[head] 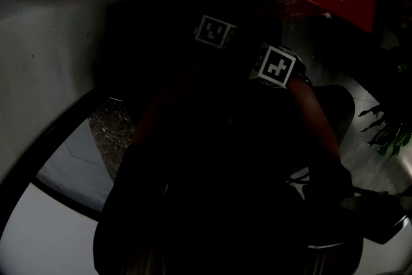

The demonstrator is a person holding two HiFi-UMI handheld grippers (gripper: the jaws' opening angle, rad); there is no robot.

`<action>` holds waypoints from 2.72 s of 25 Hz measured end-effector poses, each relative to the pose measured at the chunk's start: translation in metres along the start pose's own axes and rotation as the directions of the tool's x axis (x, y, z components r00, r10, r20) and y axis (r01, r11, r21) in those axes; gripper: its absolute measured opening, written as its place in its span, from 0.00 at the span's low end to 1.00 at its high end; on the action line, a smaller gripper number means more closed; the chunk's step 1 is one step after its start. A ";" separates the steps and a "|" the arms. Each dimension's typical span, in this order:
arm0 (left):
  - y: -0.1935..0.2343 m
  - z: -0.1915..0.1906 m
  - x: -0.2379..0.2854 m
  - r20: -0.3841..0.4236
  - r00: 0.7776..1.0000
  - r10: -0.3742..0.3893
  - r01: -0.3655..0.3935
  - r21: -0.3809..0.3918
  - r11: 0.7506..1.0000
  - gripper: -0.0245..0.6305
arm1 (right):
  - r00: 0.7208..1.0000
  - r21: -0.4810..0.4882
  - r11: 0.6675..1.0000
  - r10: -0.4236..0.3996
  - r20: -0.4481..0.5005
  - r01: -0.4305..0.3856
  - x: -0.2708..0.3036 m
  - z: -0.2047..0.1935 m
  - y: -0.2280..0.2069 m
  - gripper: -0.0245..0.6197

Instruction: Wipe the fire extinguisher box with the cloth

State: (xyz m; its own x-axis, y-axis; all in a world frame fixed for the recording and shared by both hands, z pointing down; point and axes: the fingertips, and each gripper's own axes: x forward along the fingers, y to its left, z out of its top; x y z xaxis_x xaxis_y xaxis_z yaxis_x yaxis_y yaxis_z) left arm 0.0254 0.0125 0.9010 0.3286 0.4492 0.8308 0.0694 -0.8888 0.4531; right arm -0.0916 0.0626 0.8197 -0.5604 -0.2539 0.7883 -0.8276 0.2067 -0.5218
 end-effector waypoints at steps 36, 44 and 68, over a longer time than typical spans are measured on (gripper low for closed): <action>-0.011 0.054 -0.055 0.154 0.979 0.138 -0.136 -0.020 0.990 0.11 | 0.977 -0.031 0.997 0.065 -0.205 -0.073 -0.010 -0.023 0.032 0.04; -0.035 0.075 -0.118 0.244 0.964 0.104 -0.131 0.095 0.987 0.11 | 0.980 -0.054 0.997 0.039 -0.196 -0.050 -0.031 -0.024 0.024 0.04; -0.159 0.163 -0.309 0.678 0.730 -0.080 -0.290 0.414 0.863 0.11 | 0.969 -0.100 0.991 0.064 -0.239 -0.090 -0.021 -0.022 0.028 0.04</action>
State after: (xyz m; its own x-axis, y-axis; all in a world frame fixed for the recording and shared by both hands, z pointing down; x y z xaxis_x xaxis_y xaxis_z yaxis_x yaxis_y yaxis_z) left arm 0.0666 0.0004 0.5199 0.8734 0.3373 0.3514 0.3543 -0.9350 0.0168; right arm -0.1019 0.0942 0.7958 -0.5890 -0.0069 0.8081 -0.7665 0.3218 -0.5559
